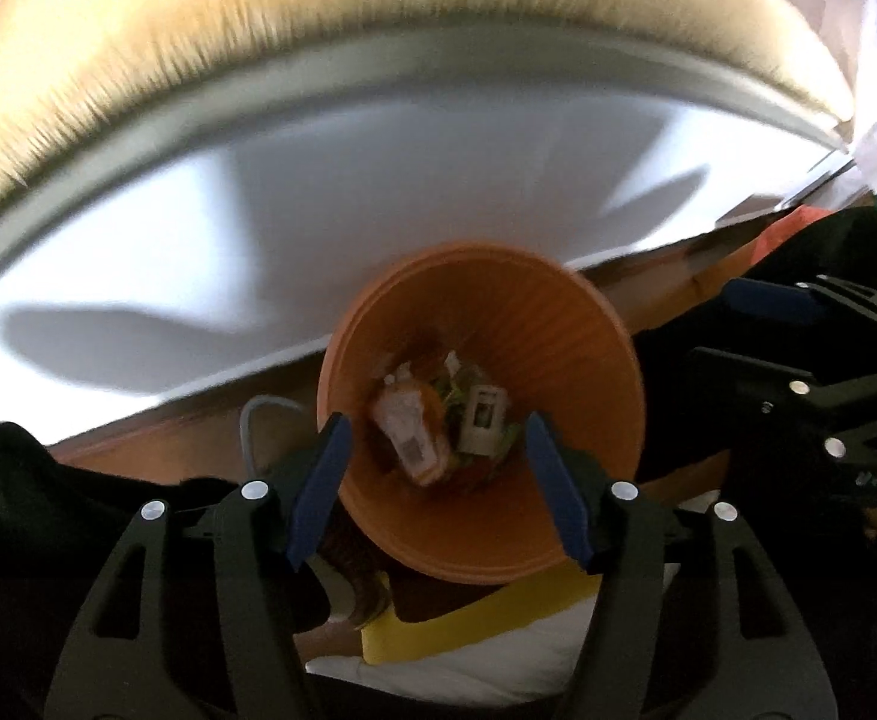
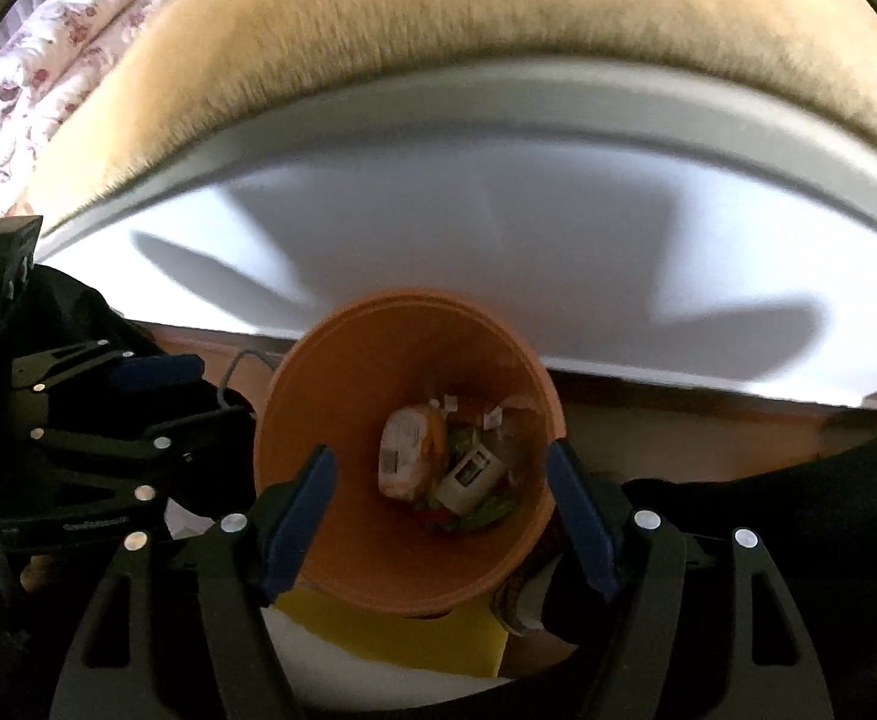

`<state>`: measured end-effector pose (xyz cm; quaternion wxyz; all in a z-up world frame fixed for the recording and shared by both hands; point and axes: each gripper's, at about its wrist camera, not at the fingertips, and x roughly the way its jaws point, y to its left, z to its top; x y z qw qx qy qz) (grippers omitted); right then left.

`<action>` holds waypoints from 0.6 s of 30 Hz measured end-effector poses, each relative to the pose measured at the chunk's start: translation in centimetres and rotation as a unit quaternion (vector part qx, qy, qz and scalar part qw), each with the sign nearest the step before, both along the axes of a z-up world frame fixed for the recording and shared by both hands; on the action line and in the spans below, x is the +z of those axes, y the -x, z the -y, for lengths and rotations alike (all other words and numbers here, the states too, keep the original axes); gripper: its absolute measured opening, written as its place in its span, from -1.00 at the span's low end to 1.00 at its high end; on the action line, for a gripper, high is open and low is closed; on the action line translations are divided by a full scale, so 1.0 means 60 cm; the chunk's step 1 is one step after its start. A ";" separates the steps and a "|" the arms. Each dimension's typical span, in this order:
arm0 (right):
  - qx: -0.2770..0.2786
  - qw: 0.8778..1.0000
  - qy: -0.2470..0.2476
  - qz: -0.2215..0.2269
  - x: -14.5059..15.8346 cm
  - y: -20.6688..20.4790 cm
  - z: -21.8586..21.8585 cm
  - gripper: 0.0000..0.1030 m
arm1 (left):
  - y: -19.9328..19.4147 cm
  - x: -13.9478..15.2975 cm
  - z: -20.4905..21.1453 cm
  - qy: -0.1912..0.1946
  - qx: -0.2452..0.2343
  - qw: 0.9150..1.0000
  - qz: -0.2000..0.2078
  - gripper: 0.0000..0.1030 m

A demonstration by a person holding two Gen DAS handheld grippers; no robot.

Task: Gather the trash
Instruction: 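Carry the wrapper and grey cup to the orange bin and release both, then grasp the wooden block with the left tool while the right tool grasps the blue snack box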

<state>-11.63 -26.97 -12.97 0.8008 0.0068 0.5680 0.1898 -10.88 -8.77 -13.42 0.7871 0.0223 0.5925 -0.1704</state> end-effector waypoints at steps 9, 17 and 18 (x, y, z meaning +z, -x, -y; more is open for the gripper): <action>0.000 0.993 -0.002 0.118 0.121 0.003 0.031 0.70 | -0.060 0.201 -0.037 0.016 0.037 0.986 0.159 0.52; -0.027 0.985 -0.016 0.171 0.192 -0.046 0.068 0.89 | -0.295 0.274 -0.057 0.005 0.121 0.968 0.220 0.76; -0.030 0.984 -0.010 0.174 0.198 -0.055 0.074 0.89 | -0.321 0.265 -0.059 0.004 0.126 0.969 0.211 0.76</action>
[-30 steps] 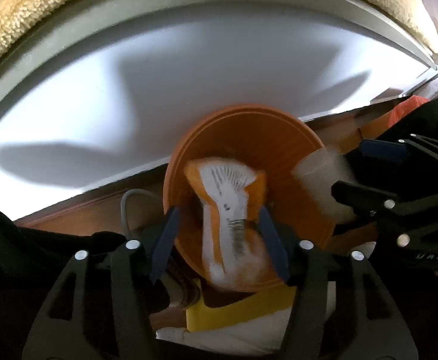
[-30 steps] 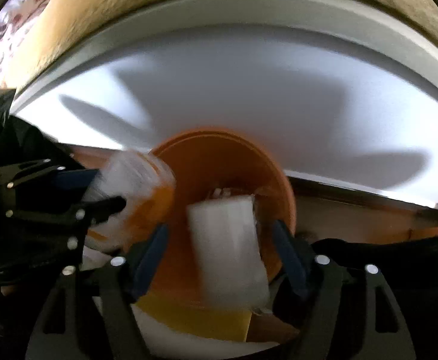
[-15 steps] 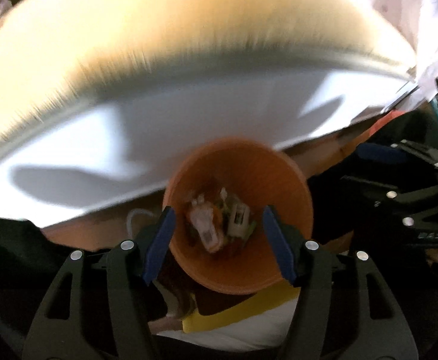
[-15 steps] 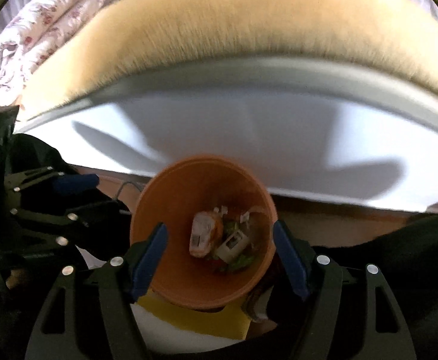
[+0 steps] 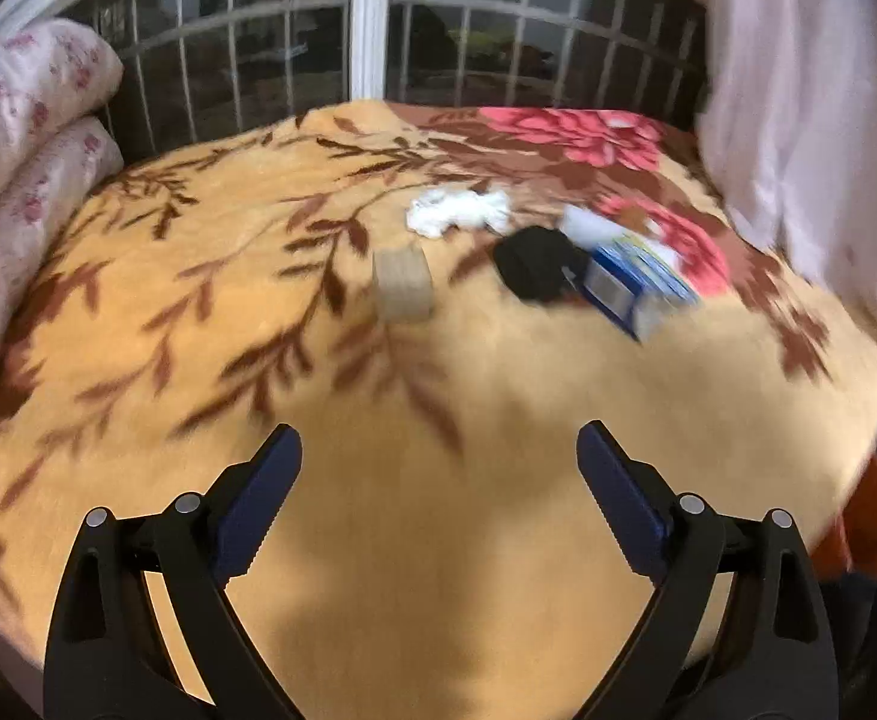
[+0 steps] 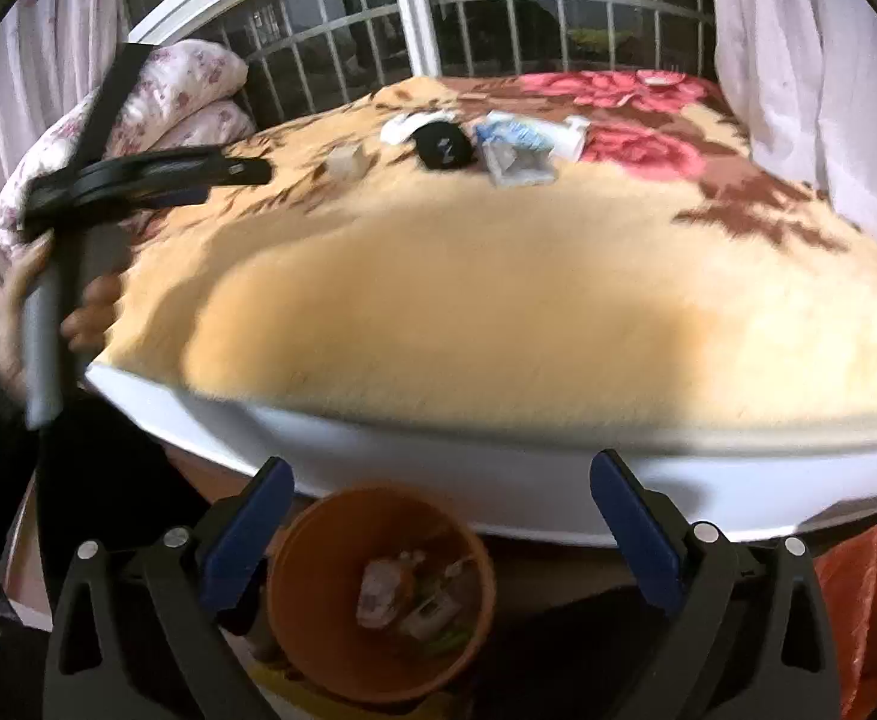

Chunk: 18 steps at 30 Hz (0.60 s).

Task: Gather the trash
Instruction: 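Grasp the wooden block with the left tool while the right tool grasps the blue snack box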

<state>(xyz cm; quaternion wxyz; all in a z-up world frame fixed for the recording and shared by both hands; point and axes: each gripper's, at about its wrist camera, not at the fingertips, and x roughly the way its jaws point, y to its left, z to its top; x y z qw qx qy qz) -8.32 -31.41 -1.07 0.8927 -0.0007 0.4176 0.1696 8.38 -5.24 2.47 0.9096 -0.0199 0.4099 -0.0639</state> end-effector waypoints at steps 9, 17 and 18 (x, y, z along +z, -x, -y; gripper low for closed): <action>-0.001 1.000 0.013 0.012 0.026 -0.052 0.053 0.89 | -0.180 -0.080 0.005 0.004 0.059 0.996 -0.072 0.76; -0.033 0.999 0.008 0.030 0.048 -0.096 0.084 0.89 | -0.219 -0.096 -0.014 0.000 0.099 0.993 -0.071 -0.33; -0.031 0.999 0.017 0.021 0.048 -0.109 0.082 0.89 | -0.216 -0.094 -0.016 0.001 0.100 0.993 -0.068 -0.33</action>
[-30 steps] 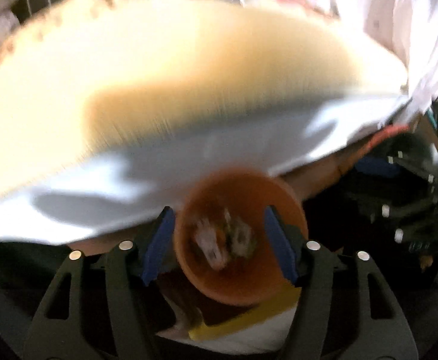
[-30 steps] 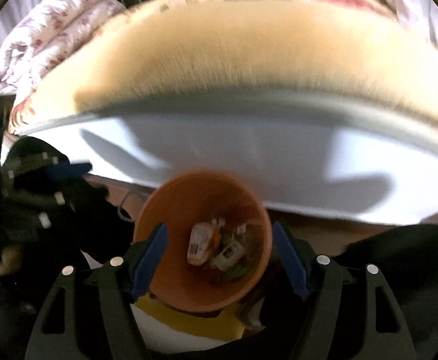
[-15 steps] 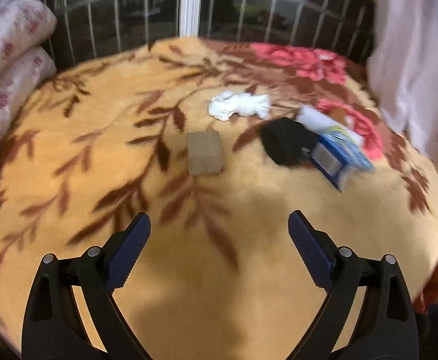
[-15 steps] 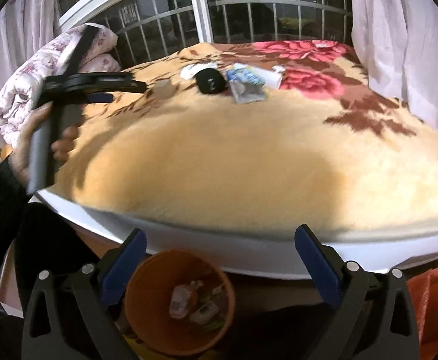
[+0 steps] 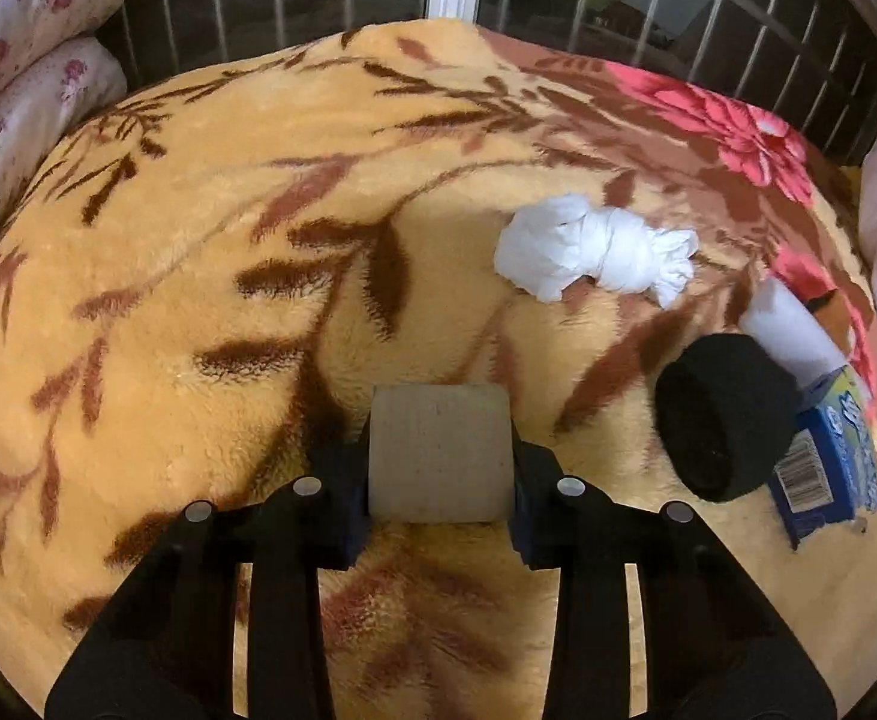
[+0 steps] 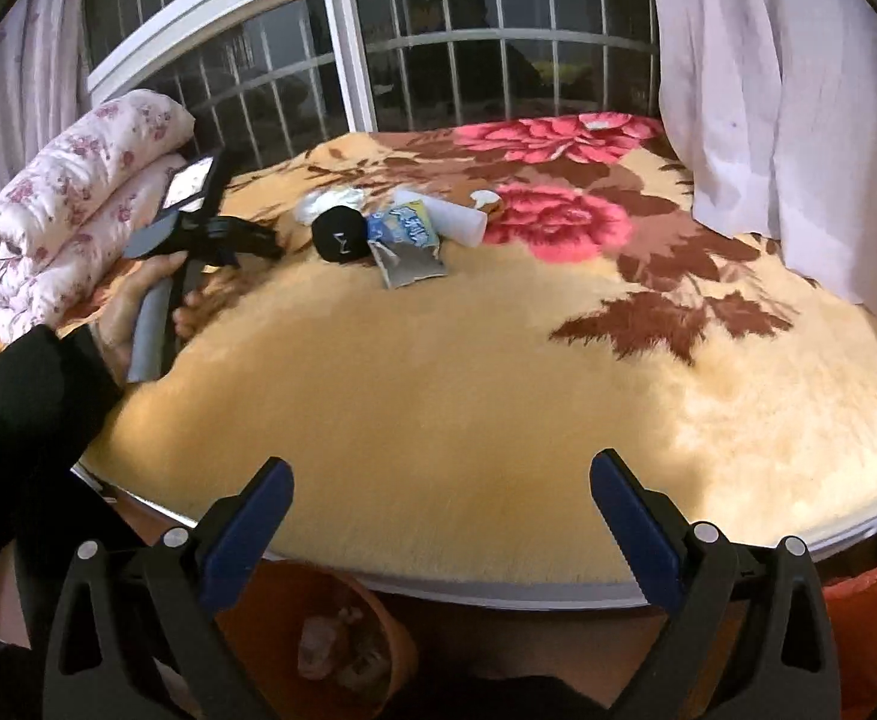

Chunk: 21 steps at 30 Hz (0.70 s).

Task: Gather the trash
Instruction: 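Grasp the wooden block with the left tool while the right tool grasps the blue snack box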

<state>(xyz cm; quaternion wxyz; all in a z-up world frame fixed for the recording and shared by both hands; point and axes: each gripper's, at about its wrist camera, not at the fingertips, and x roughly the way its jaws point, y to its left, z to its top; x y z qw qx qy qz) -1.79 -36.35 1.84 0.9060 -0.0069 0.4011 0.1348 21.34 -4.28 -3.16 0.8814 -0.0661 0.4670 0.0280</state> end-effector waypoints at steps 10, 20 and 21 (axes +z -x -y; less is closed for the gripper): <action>0.039 0.998 0.058 0.001 0.011 -0.187 -0.061 0.89 | 0.143 0.061 -0.017 0.004 -0.032 0.998 0.052 -0.33; 0.053 0.996 0.074 -0.024 -0.038 -0.356 -0.164 0.89 | 0.213 0.041 -0.033 -0.017 -0.029 0.995 0.089 -0.33; 0.051 0.995 0.078 -0.027 -0.043 -0.364 -0.170 0.89 | 0.210 0.036 -0.038 -0.013 -0.025 0.996 0.086 -0.33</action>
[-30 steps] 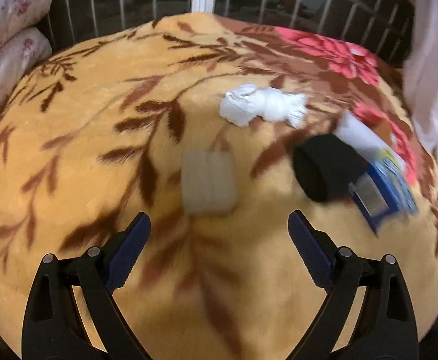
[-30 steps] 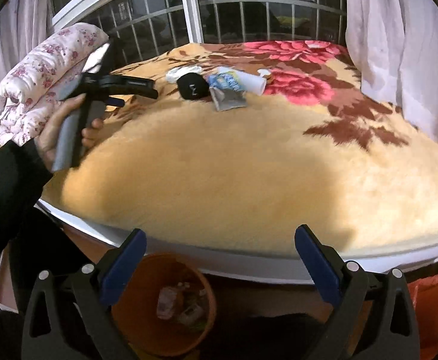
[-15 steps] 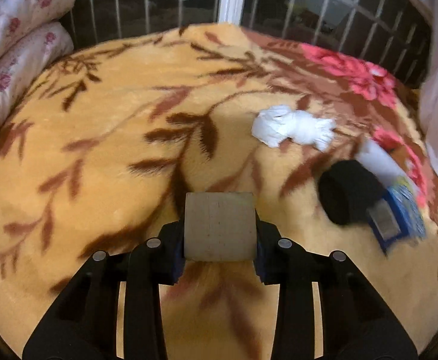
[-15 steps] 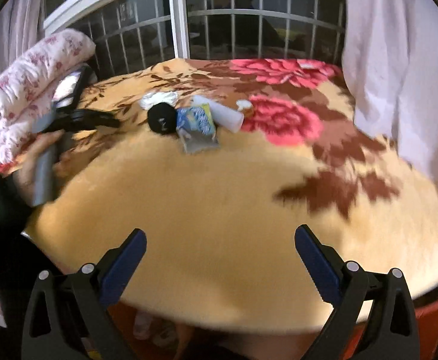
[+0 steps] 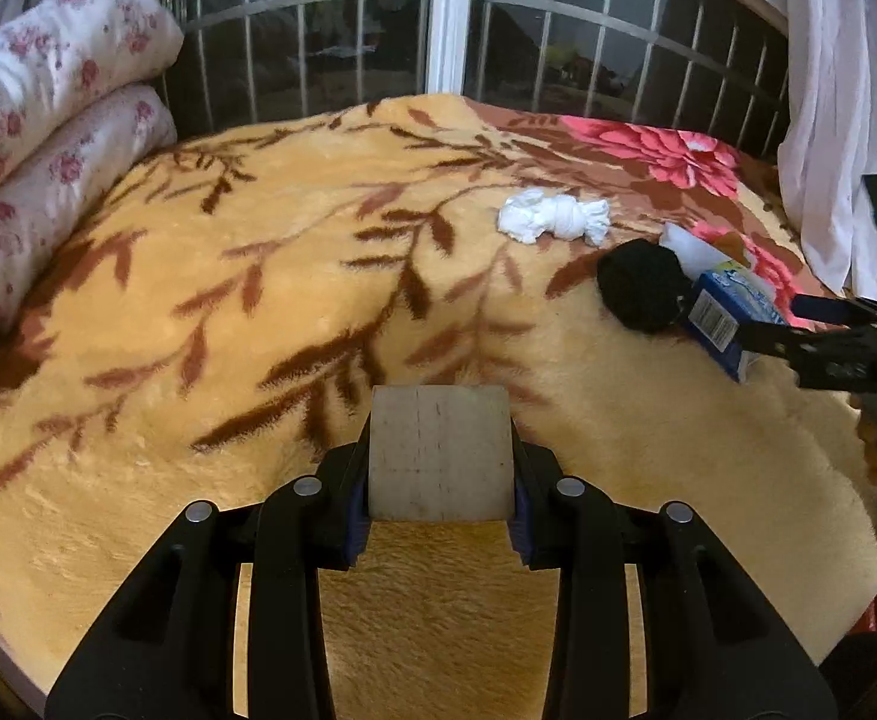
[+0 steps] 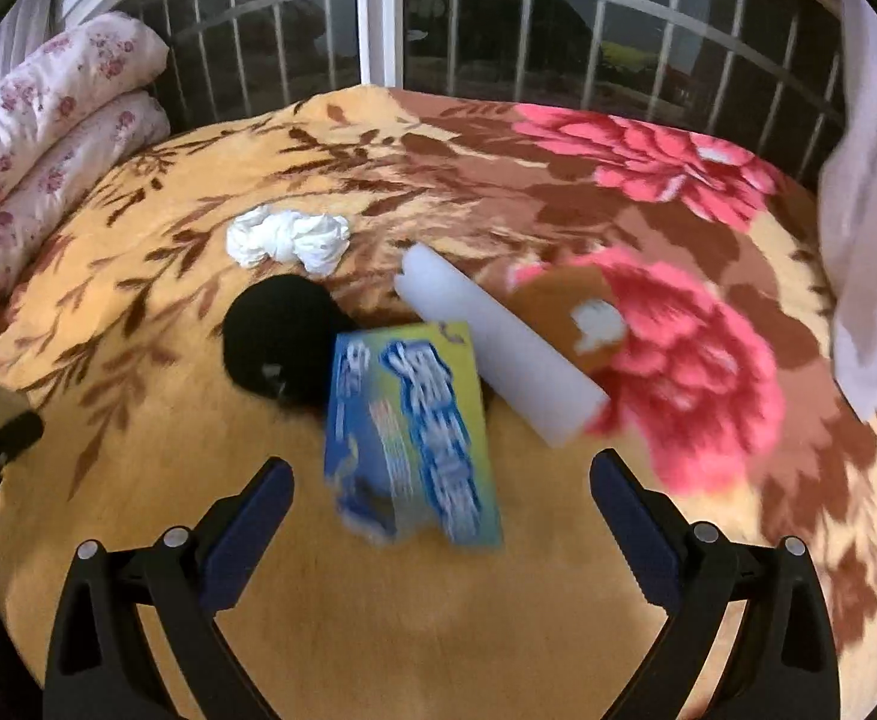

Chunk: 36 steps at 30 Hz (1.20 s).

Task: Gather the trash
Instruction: 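Grasp the wooden block with the left tool while the right tool grasps the blue snack box, then carry the wooden block and blue box to the orange bin and release both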

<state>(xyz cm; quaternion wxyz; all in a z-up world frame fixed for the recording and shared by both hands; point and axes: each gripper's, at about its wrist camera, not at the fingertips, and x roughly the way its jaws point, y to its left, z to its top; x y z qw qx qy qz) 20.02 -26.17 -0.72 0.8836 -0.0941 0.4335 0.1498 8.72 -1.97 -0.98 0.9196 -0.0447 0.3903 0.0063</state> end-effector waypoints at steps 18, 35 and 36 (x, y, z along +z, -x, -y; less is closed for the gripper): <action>-0.046 0.998 0.020 -0.048 -0.053 -0.050 -0.028 0.07 | -0.010 -0.022 0.003 0.010 0.001 1.000 -0.010 -0.33; -0.049 0.995 -0.078 0.028 0.013 0.175 -0.002 0.06 | 0.010 -0.026 0.016 -0.019 0.010 1.000 0.016 -0.33; -0.046 0.995 -0.084 0.031 0.016 0.195 -0.001 0.06 | 0.015 -0.025 0.016 -0.019 0.011 1.000 0.019 -0.33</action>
